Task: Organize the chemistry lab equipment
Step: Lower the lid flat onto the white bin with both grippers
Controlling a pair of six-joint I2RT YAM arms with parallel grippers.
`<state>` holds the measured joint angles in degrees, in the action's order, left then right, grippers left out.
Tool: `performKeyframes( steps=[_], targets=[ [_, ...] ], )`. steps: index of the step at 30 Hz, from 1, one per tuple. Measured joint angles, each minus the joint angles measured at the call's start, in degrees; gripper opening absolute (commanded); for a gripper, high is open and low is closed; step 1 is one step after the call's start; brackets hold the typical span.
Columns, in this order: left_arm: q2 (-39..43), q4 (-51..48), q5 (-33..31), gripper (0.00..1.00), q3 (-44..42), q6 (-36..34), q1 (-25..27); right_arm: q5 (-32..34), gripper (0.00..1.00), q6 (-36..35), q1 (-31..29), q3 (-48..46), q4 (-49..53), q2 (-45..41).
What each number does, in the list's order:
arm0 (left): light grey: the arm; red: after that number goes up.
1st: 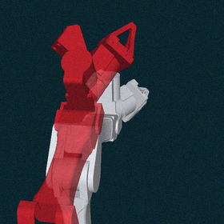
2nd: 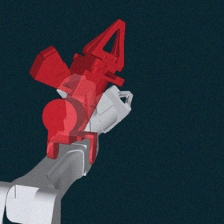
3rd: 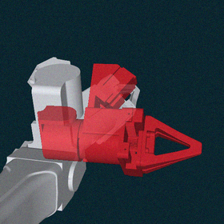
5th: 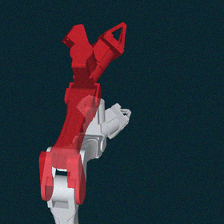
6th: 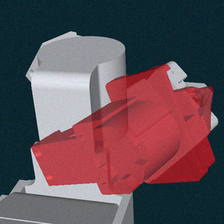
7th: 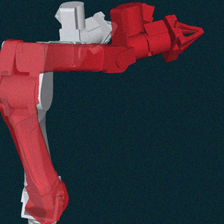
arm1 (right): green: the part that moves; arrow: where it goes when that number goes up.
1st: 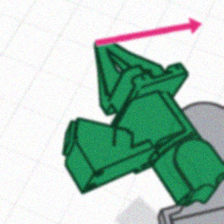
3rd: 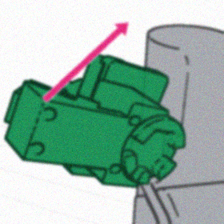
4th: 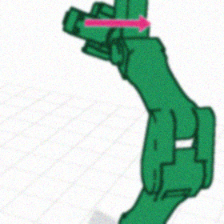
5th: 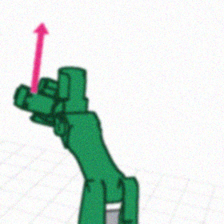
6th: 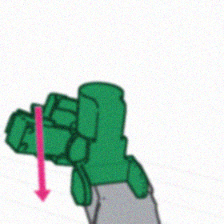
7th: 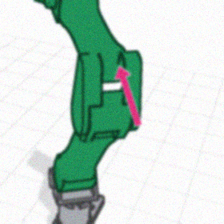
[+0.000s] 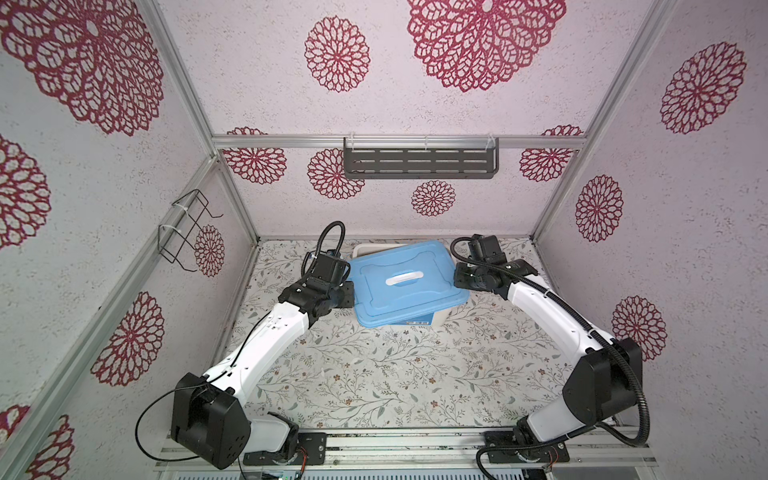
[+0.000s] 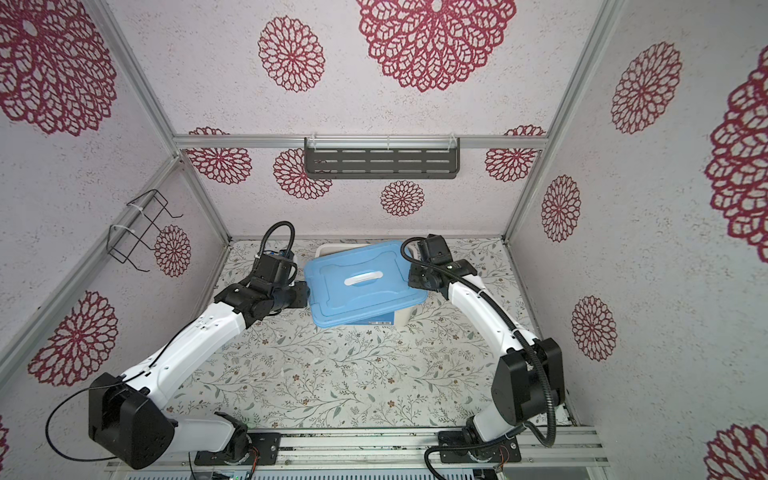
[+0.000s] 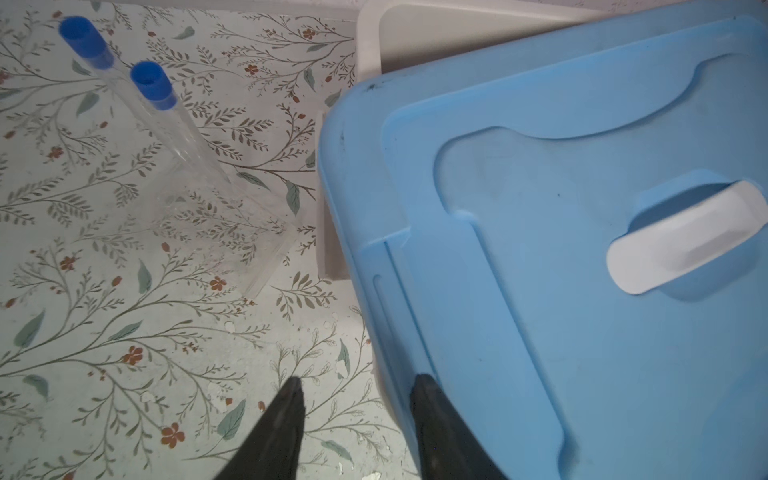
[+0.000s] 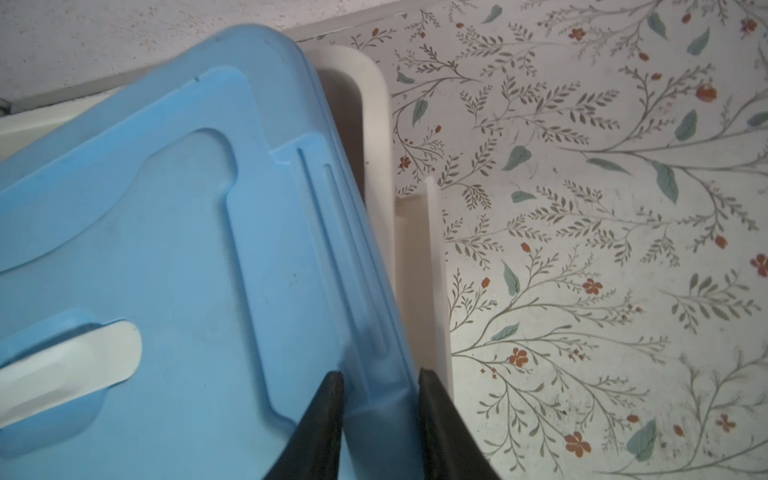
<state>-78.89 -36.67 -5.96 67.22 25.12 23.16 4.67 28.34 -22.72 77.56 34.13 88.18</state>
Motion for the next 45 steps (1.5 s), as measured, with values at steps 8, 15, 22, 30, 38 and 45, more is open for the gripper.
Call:
performKeyframes(
  steps=[8, 15, 22, 30, 38, 45],
  targets=[
    [3.3, 5.4, 14.2, 0.5, -2.6, 1.9, -4.6, 0.9, 0.27, 9.2, -0.6, -4.2, -1.8, -3.5],
    [1.5, 7.6, 19.6, 0.55, -3.0, 3.8, -5.6, -0.6, 0.26, 16.4, -0.8, -5.3, -2.8, -4.4],
    [0.3, 7.2, 20.2, 0.66, -2.9, 4.8, -6.0, -2.1, 0.26, 19.4, -0.8, -3.5, -3.0, -2.3],
    [0.5, 7.0, 16.2, 0.6, -2.9, 4.7, -6.1, -1.2, 0.31, 18.0, -0.7, 0.7, -1.9, 1.5],
    [-7.1, 3.8, 12.7, 0.58, 2.6, 2.4, -6.1, 0.8, 0.41, 9.2, -0.7, 9.3, 2.1, 8.4],
    [-13.5, 1.3, 9.1, 0.59, 11.3, 1.4, -6.2, 1.6, 0.51, 3.9, 0.9, 14.1, 1.8, 12.9]
  ],
)
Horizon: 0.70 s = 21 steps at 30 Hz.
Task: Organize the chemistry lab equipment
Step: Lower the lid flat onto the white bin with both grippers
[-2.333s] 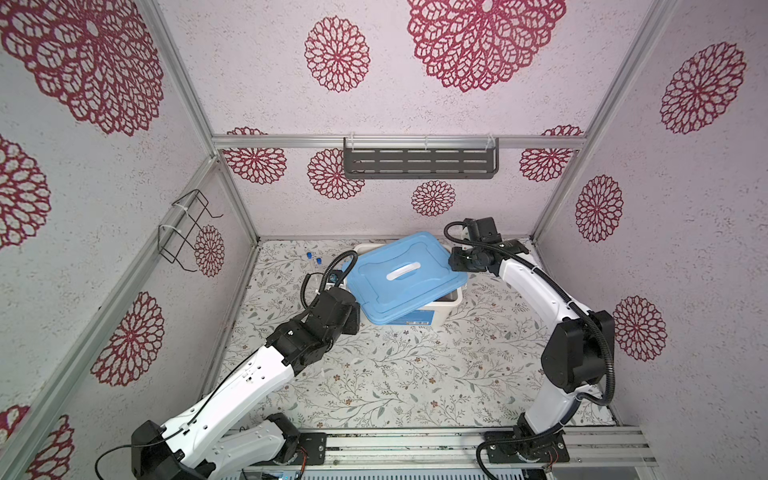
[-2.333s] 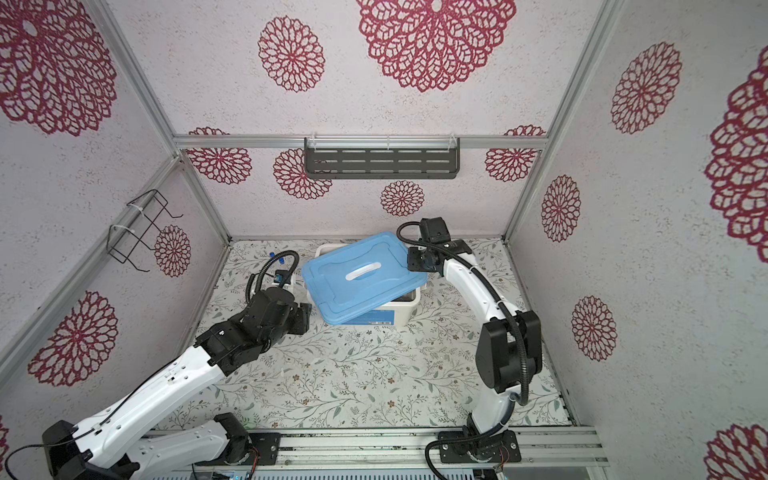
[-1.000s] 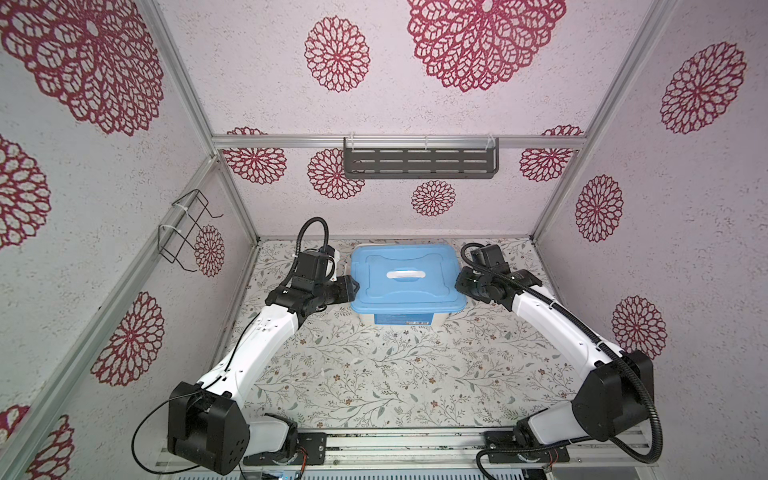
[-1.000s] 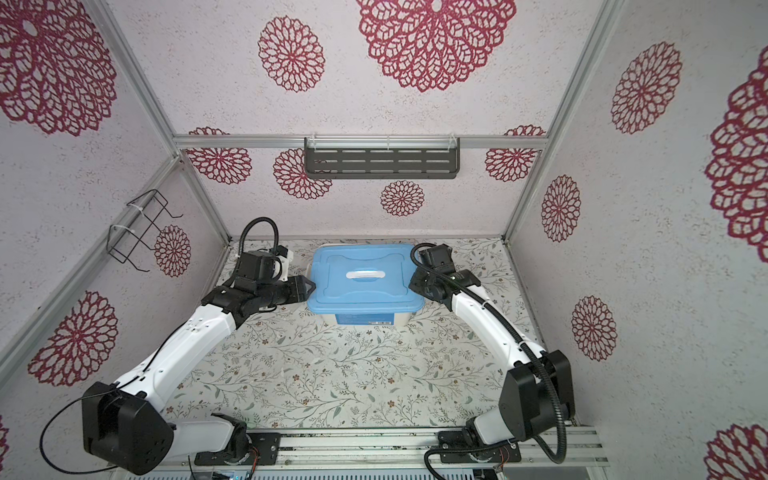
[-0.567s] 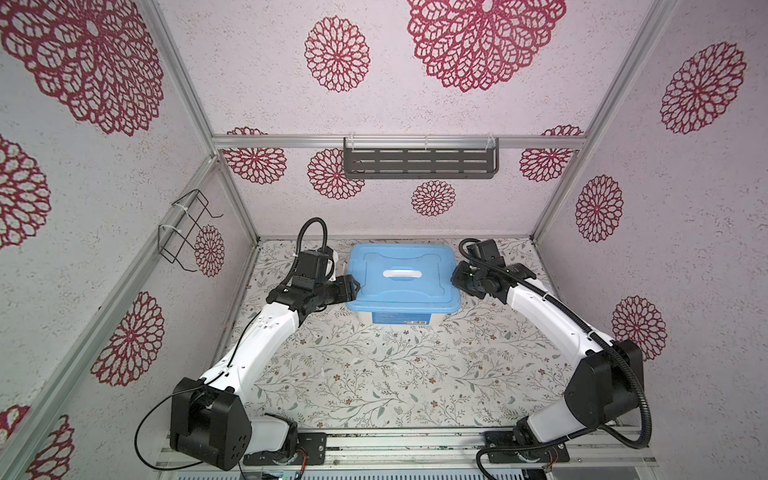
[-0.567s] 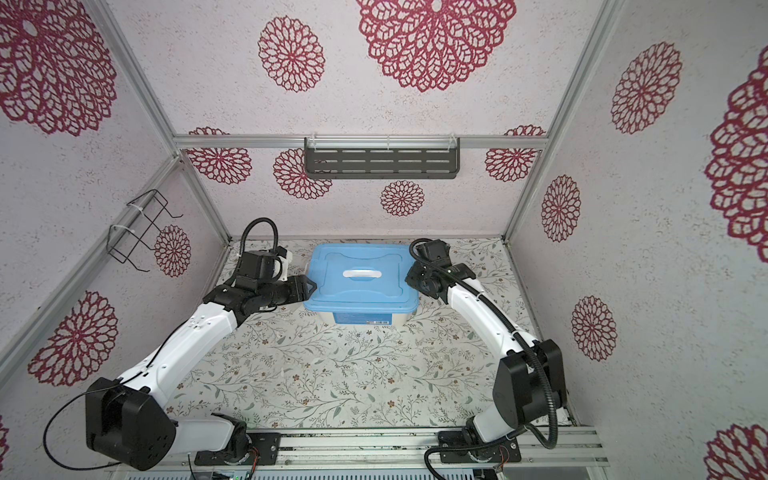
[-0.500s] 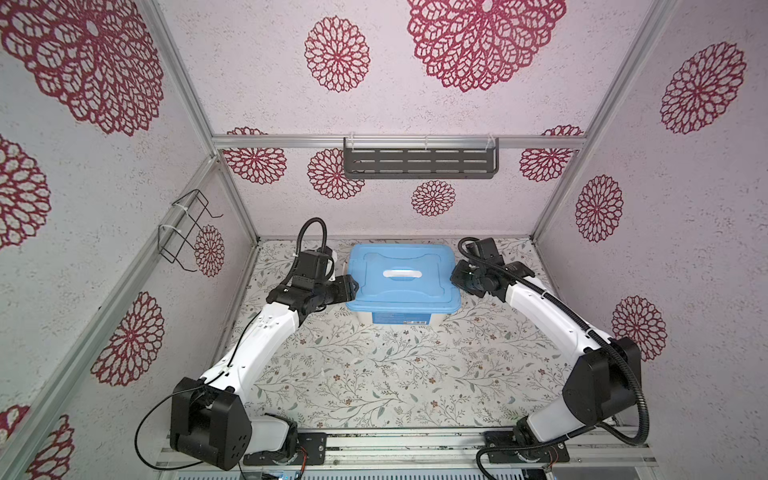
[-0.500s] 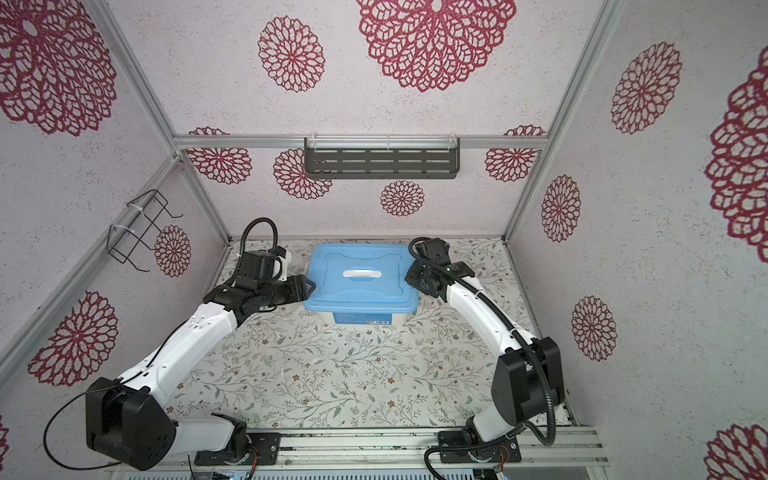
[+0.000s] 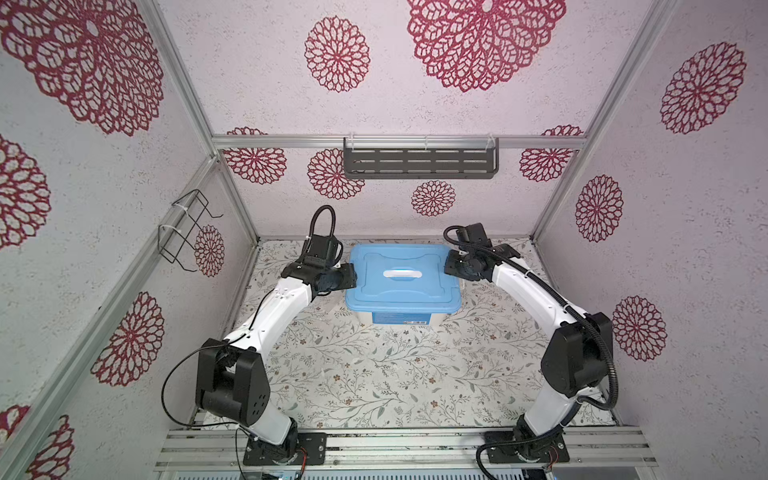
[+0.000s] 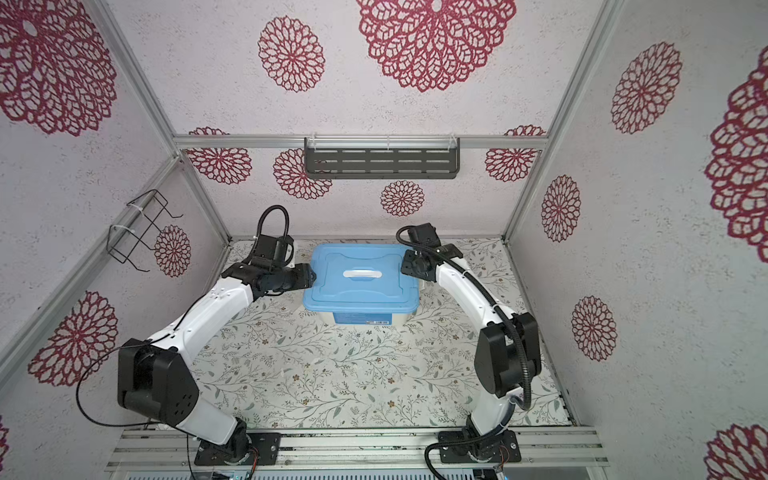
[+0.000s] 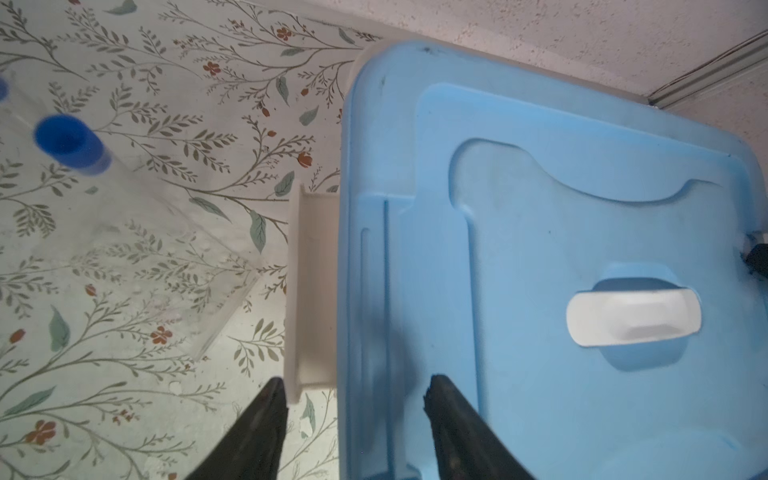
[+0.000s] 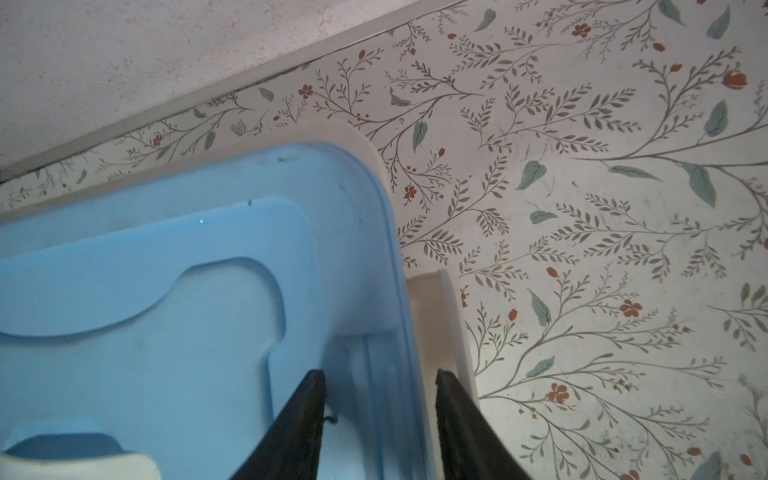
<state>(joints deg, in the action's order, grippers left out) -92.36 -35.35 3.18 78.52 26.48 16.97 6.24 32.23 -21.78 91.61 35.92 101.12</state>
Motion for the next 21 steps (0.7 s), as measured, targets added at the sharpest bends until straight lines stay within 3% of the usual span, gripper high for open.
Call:
performKeyframes(
  steps=[12, 21],
  targets=[
    [-8.1, -3.8, -7.8, 0.6, 9.9, -0.6, 0.6, 0.1, 0.62, -4.4, 2.6, 9.7, -2.4, 8.6],
    [-12.3, -4.3, -11.6, 0.63, 14.5, -0.5, 0.3, 1.2, 0.64, -5.8, 3.1, 13.4, -3.6, 13.1]
  ],
)
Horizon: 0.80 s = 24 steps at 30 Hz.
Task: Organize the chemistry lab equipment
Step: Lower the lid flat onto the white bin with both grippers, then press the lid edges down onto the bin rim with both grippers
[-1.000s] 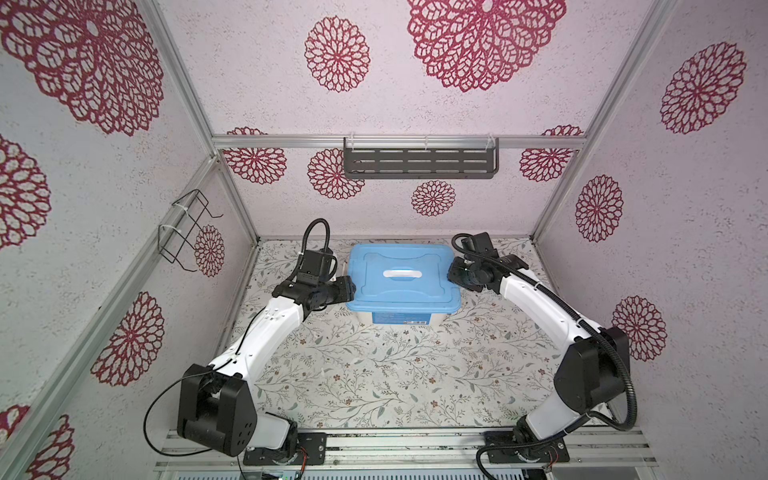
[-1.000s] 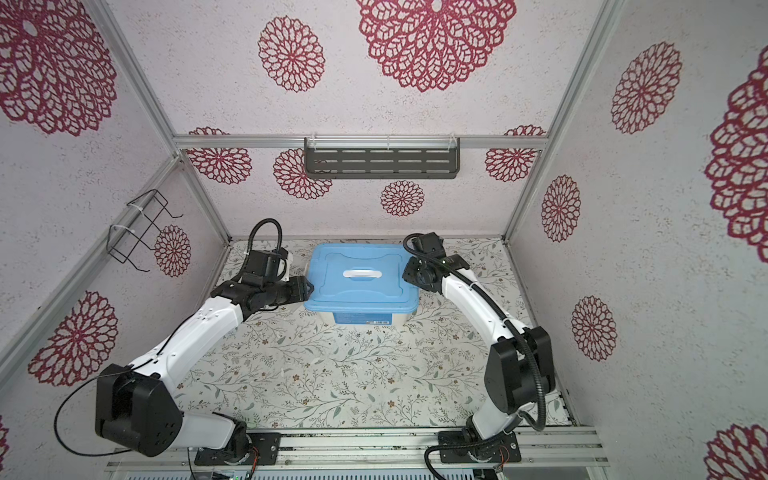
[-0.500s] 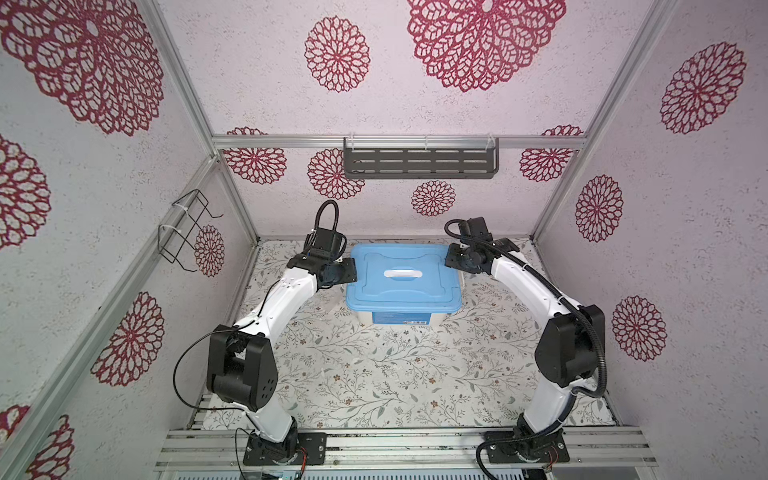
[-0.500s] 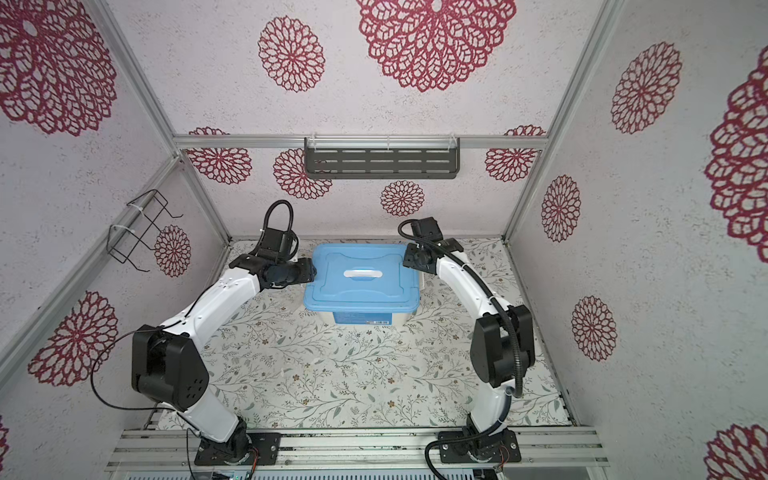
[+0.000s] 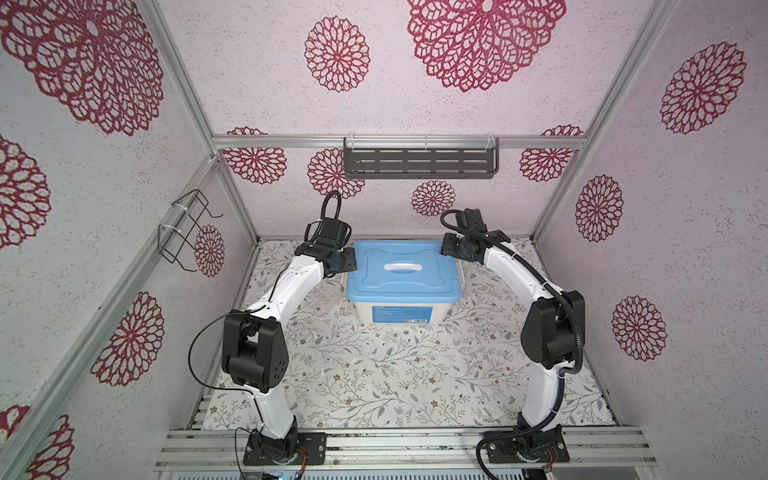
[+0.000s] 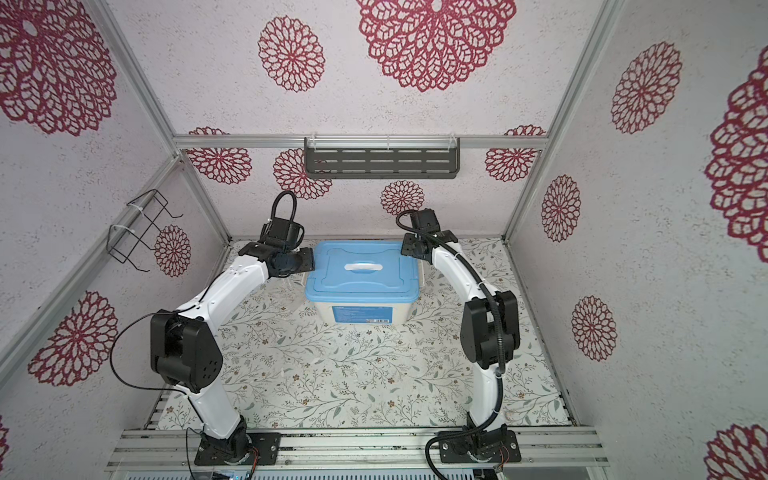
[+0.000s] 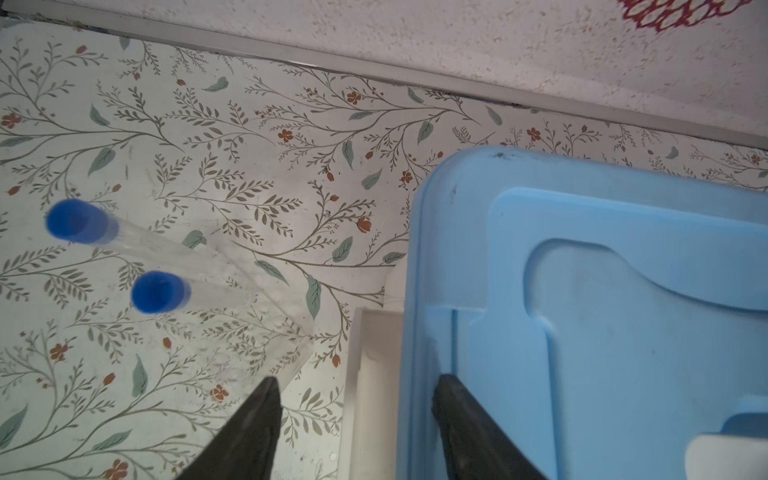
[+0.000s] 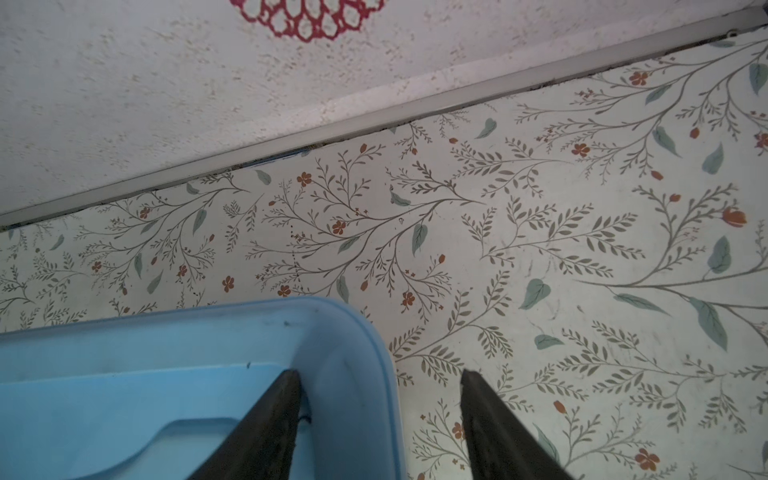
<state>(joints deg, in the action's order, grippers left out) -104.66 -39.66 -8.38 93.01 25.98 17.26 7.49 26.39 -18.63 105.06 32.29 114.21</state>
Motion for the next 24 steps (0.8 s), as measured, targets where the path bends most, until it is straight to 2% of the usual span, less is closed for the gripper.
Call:
performKeyframes(
  steps=[6, 17, 24],
  targets=[
    [0.0, -0.3, 0.7, 0.65, 0.0, 0.4, 0.0, -1.1, 0.64, -1.0, 0.1, -0.1, -0.1, -0.1],
    [5.8, 0.1, 7.8, 0.63, -7.2, 2.8, 0.1, -4.7, 0.64, -3.5, 1.1, -12.6, -1.0, -10.3],
    [7.5, -0.3, 10.4, 0.63, -9.1, 4.1, 3.2, -5.6, 0.63, -4.9, 3.1, -17.8, 0.2, -15.2]
  ],
)
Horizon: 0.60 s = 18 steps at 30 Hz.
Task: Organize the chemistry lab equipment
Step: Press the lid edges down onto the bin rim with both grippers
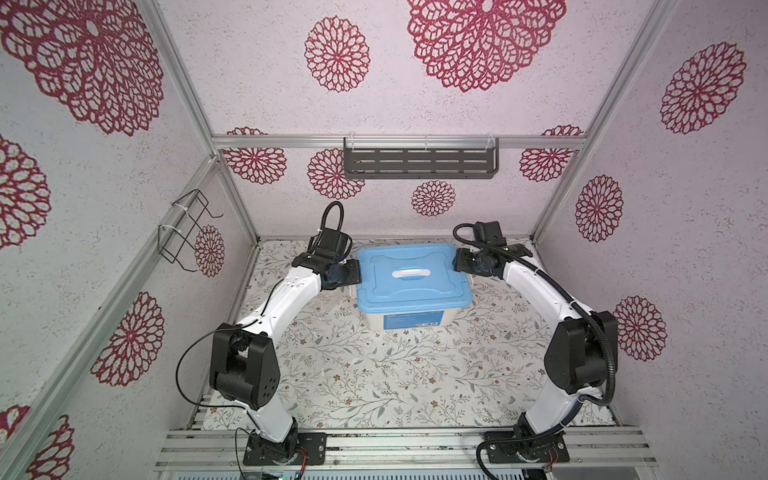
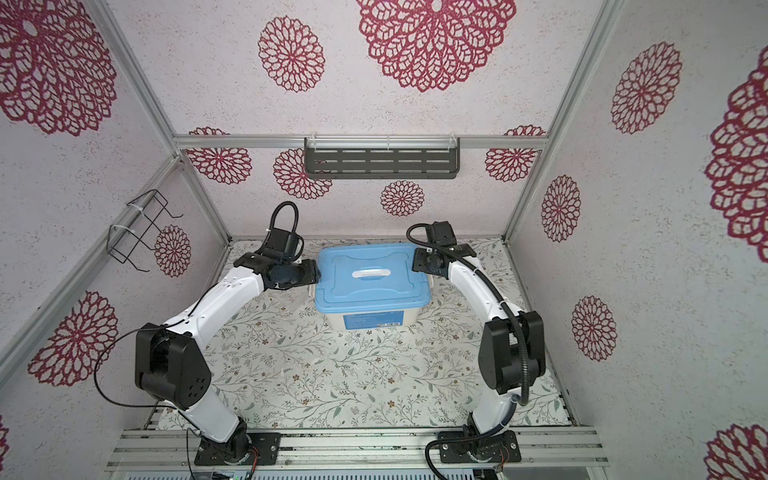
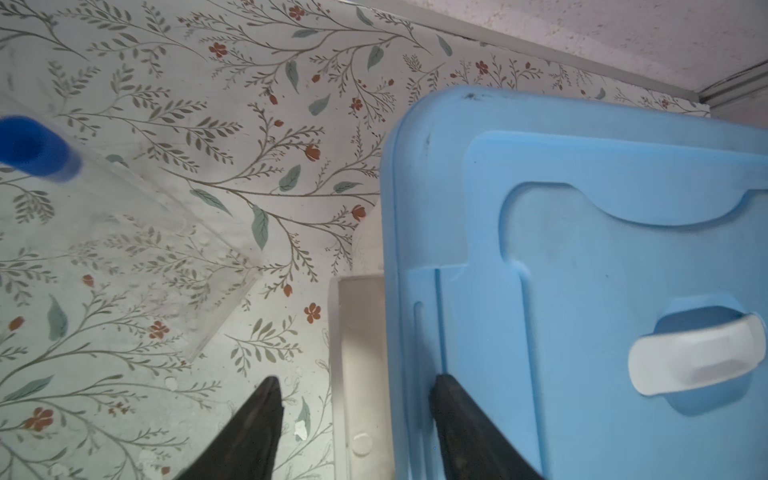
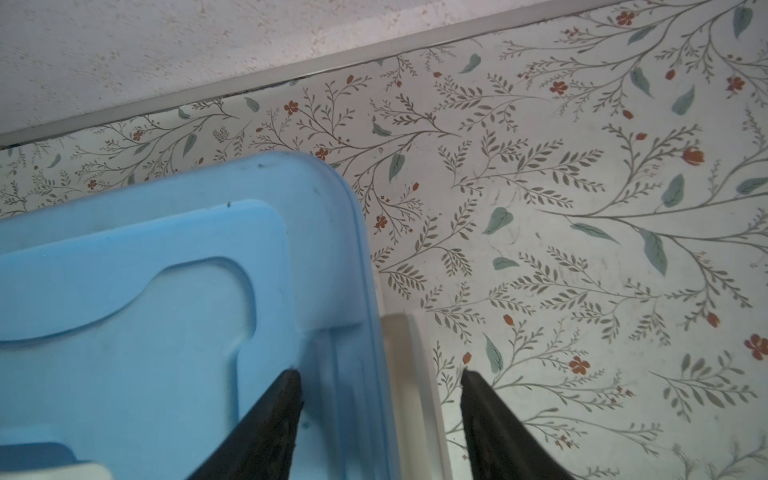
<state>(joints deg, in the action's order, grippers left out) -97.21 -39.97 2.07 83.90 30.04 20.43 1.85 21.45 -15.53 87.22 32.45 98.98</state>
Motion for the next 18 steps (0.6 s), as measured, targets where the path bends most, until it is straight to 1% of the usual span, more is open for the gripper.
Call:
performKeyframes(
  steps=[4, 7, 12, 17, 18],
  targets=[
    [0.2, 0.2, 0.9, 0.67, -0.5, 0.3, 2.4, -0.7, 0.64, -0.3, 0.9, -3.8, -0.2, -3.3],
    [0.3, 0.7, 1.5, 0.69, -0.9, 0.4, 3.0, -2.2, 0.65, -1.5, 2.3, -7.1, -1.3, -5.8],
    [0.7, 0.4, 2.1, 0.72, -1.2, 0.1, 2.8, -10.3, 0.71, -3.1, 6.3, -9.5, -2.6, -7.0],
    [1.1, -0.2, 3.9, 0.83, -1.7, 0.1, 2.3, -19.3, 0.74, -4.9, 10.4, -11.1, -4.0, -6.8],
    [1.4, 0.6, 5.0, 0.84, -2.6, 0.2, 2.1, -22.0, 0.77, -4.9, 11.0, -11.5, -4.5, -6.4]
  ],
)
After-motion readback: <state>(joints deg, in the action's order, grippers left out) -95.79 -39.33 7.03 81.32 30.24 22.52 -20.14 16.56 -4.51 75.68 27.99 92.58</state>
